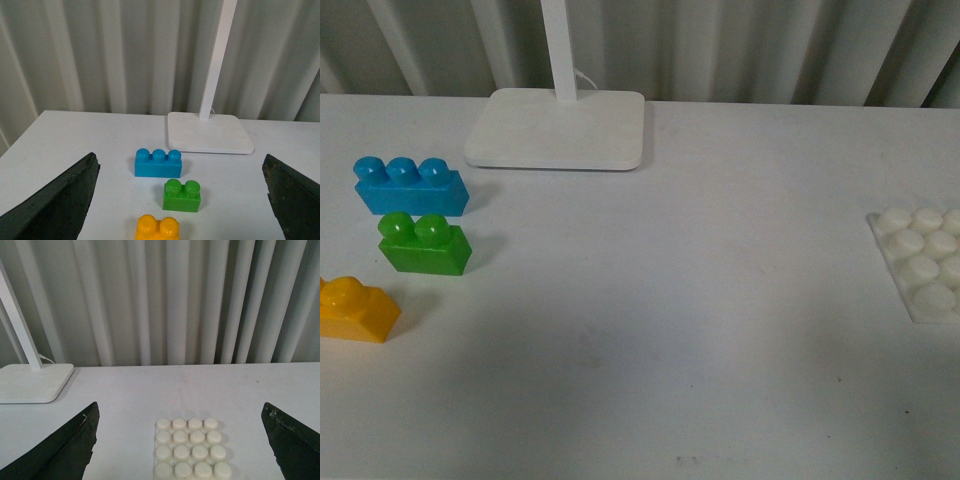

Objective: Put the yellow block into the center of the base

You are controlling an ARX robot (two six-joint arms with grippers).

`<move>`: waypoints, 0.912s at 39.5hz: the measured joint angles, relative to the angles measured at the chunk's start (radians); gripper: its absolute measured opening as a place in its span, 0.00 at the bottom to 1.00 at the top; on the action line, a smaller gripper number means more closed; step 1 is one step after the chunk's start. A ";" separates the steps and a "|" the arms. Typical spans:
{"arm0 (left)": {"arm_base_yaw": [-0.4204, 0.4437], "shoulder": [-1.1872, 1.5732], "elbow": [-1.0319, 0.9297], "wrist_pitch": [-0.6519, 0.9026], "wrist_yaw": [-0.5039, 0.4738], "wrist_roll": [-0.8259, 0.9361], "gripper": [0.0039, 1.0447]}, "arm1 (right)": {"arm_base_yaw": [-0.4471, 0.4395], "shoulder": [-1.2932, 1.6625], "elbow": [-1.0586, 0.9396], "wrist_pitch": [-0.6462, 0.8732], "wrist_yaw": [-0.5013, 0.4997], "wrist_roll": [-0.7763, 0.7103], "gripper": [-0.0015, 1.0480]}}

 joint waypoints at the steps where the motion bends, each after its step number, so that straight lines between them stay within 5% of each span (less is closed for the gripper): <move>1: 0.000 0.000 0.000 0.000 0.000 0.000 0.94 | 0.000 0.000 0.000 0.000 0.000 0.000 0.91; 30: 0.000 0.000 0.000 0.000 0.000 0.000 0.94 | 0.008 0.013 0.006 -0.023 0.021 0.013 0.91; 32: 0.000 0.000 0.000 0.000 0.000 0.000 0.94 | 0.040 0.156 0.088 -0.175 0.131 0.084 0.91; 36: 0.000 0.000 0.000 0.000 0.000 0.000 0.94 | -0.008 0.500 0.136 -0.009 0.067 0.128 0.91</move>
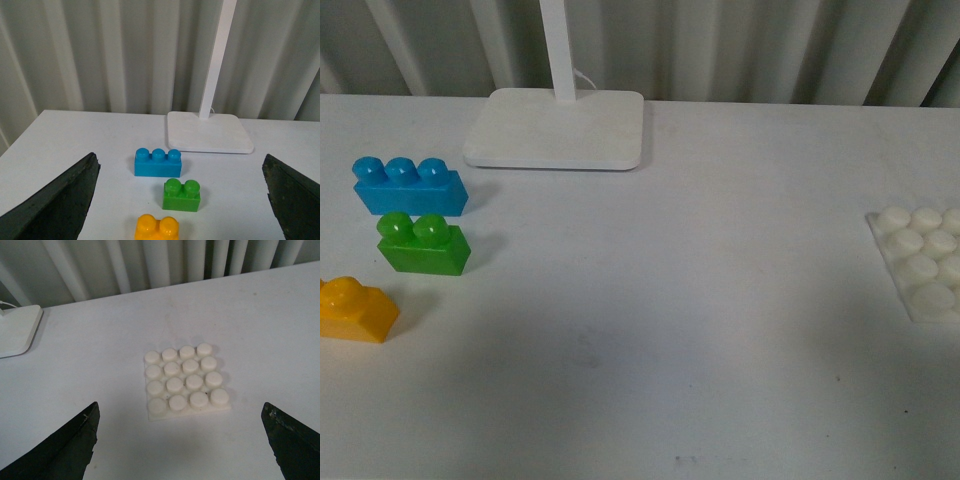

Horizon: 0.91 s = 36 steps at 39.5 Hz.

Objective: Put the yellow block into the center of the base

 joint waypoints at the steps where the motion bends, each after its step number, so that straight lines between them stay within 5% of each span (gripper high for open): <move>1: 0.000 0.000 0.000 0.000 0.000 0.000 0.94 | -0.019 0.103 0.014 0.077 -0.021 0.000 0.91; 5: 0.000 0.000 0.000 0.000 0.000 0.000 0.94 | -0.092 0.510 0.099 0.363 -0.119 -0.011 0.91; 10: 0.000 0.000 0.000 0.000 0.000 0.000 0.94 | -0.141 0.837 0.215 0.510 -0.183 -0.041 0.91; 22: 0.000 0.000 0.000 0.000 0.000 0.000 0.94 | -0.174 1.343 0.459 0.538 -0.189 -0.153 0.91; 36: 0.000 0.000 0.000 0.000 0.000 0.000 0.94 | -0.182 1.463 0.520 0.526 -0.182 -0.167 0.91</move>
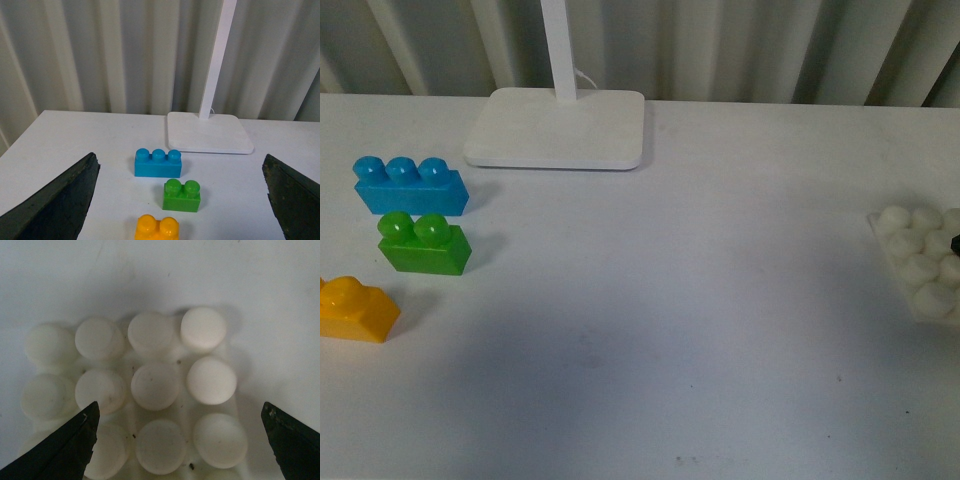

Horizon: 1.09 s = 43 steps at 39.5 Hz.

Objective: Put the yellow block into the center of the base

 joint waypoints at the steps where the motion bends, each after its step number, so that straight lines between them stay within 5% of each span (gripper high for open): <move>1: 0.000 0.000 0.000 0.000 0.000 0.000 0.94 | 0.003 0.009 0.002 -0.004 -0.015 0.010 0.91; 11: 0.000 0.000 0.000 0.000 0.000 0.000 0.94 | 0.078 0.042 0.023 0.003 0.033 0.073 0.91; 43: 0.000 0.000 0.000 0.000 0.000 0.000 0.94 | 0.605 0.105 0.212 -0.180 0.245 0.367 0.91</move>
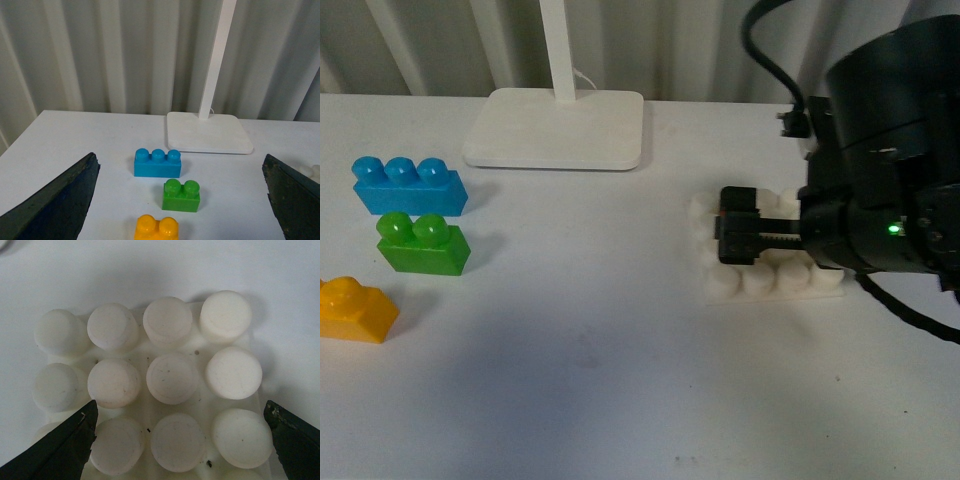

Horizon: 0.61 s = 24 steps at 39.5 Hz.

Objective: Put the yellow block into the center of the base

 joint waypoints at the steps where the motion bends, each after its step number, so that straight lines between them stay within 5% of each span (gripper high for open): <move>1: 0.000 0.000 0.000 0.000 0.000 0.000 0.94 | 0.021 0.008 0.015 -0.008 0.006 0.012 0.91; 15: 0.000 0.000 0.000 0.000 0.000 0.000 0.94 | 0.224 0.122 0.237 -0.140 0.062 0.196 0.91; 24: 0.000 0.000 0.000 0.000 0.000 0.000 0.94 | 0.265 0.165 0.325 -0.180 0.079 0.240 0.91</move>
